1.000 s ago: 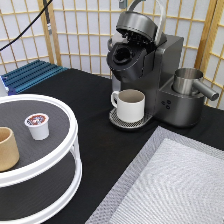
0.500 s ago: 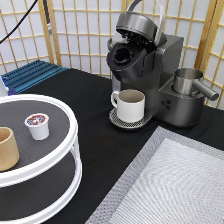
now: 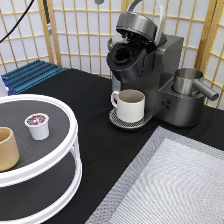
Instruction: Make coffee
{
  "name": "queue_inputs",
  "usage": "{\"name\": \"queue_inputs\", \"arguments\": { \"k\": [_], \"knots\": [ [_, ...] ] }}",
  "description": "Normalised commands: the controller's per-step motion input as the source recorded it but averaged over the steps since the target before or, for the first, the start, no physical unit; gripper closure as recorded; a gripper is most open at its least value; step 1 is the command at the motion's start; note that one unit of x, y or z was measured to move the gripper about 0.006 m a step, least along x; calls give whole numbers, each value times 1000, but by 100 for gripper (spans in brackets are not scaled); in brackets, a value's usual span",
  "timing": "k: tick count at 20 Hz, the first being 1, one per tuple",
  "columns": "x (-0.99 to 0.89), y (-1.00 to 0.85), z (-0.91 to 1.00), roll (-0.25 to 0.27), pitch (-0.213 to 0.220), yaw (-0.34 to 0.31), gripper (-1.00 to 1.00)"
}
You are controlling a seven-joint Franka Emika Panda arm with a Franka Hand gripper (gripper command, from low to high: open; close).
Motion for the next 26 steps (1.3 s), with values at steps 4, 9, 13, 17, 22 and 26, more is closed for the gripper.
{"name": "queue_inputs", "arguments": {
  "k": [4,9,13,17,22,26],
  "knots": [
    [-189,-291,-272,-18,-87,-291,-100],
    [-93,-211,-291,-21,-88,-322,-100],
    [-86,-246,-386,-57,-133,-297,-100],
    [-129,-279,-466,-87,-152,-273,-100],
    [-326,-277,-498,-184,-98,-212,-100],
    [-529,-210,-225,-219,6,-163,-100]
  ]
}}
